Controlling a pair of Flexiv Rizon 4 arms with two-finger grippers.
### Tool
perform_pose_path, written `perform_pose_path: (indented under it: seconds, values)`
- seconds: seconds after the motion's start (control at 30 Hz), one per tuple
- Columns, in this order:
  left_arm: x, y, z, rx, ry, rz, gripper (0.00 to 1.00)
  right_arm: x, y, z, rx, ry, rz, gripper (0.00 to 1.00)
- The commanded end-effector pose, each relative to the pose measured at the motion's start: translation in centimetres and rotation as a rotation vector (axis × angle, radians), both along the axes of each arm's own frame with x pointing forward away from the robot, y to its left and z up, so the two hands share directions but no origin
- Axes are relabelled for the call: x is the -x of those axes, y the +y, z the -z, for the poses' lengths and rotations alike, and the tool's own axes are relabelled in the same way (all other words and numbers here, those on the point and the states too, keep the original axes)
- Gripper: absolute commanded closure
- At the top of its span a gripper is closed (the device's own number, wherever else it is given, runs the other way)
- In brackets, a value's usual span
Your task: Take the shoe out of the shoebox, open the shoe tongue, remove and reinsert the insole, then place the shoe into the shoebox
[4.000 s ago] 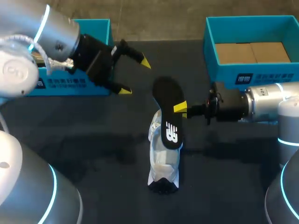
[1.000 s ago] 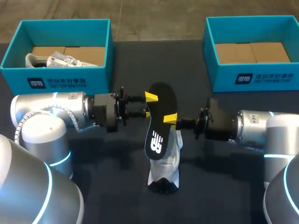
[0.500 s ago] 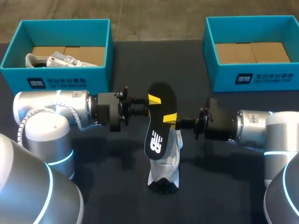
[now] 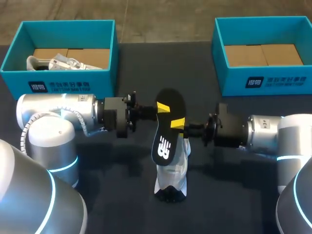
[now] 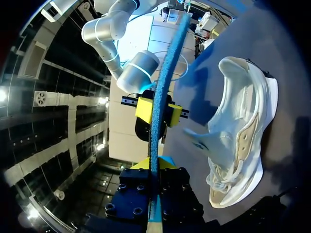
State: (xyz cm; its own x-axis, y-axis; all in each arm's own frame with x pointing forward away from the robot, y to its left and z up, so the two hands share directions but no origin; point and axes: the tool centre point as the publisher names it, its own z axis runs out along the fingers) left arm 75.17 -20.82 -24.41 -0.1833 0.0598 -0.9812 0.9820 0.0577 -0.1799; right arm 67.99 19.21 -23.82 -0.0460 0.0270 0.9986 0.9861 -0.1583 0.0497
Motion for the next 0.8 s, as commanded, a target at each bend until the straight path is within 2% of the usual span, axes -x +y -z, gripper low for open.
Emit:
perform_pose_path:
  seconds: [0.03, 0.17, 0.37, 0.6, 0.8]
  values:
    - [0.5, 0.3, -0.3, 0.007, 0.003, 0.004, 1.0, 0.6, -1.3, -0.6, -0.019, 0.01, 0.002, 0.0]
    - [1.1, 0.7, -0.7, 0.034, 0.067, 0.047, 1.0, 0.2, -3.7, -0.6, -0.049, 0.051, 0.012, 0.0]
    - [2.9, 1.4, -1.4, 0.004, 0.11, 0.077, 1.0, 0.0, -7.2, -1.3, -0.016, 0.023, 0.032, 0.0]
    - [4.9, 2.2, -2.2, 0.011, 0.149, 0.067, 1.0, 0.0, -10.1, -1.5, 0.008, -0.052, 0.043, 0.0]
    - [6.3, 2.4, -2.6, 0.044, 0.209, 0.042, 1.0, 0.2, -12.0, -1.5, 0.056, -0.144, -0.021, 0.0]
